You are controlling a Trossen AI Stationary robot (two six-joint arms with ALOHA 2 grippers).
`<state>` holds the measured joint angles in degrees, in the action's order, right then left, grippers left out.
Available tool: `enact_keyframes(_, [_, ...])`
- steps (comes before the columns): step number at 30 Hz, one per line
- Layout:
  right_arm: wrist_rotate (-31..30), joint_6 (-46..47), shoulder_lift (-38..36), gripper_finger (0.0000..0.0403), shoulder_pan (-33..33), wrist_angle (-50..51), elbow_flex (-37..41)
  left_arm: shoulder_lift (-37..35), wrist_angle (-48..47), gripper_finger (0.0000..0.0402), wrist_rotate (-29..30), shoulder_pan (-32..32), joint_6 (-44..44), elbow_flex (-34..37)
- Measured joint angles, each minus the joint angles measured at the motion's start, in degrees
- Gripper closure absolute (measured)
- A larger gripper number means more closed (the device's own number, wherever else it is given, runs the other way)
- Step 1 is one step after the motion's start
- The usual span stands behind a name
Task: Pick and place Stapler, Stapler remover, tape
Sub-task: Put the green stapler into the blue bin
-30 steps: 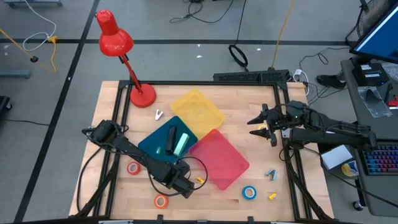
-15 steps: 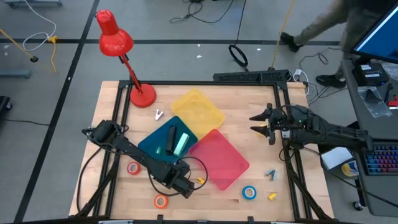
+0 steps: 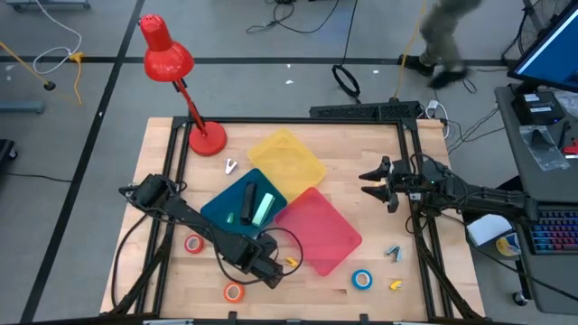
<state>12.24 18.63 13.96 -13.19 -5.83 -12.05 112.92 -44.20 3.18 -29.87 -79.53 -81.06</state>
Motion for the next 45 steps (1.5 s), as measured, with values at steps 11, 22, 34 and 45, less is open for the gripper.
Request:
enact_keyframes(11, [0.0, 0.0, 0.0, 0.0202, 0.0, 0.0, 0.0, 0.8, -2.4, 0.0174, -0.7, 0.2, 0.1, 0.0])
enact_keyframes(22, [0.0, 0.0, 0.0, 0.0202, 0.0, 0.2, 0.0, 6.0, -2.0, 0.0174, -6.7, 1.1, 2.9, -0.3])
enact_keyframes(34, [0.1, 0.0, 0.0, 0.0202, 0.0, 0.3, 0.0, 6.2, -2.2, 0.0308, -7.8, 1.3, 2.5, 0.0])
enact_keyframes(45, [0.0, 0.2, 0.0, 0.0202, 0.0, 0.3, 0.0, -2.6, -4.3, 0.0350, -2.1, 2.6, 7.9, -10.9])
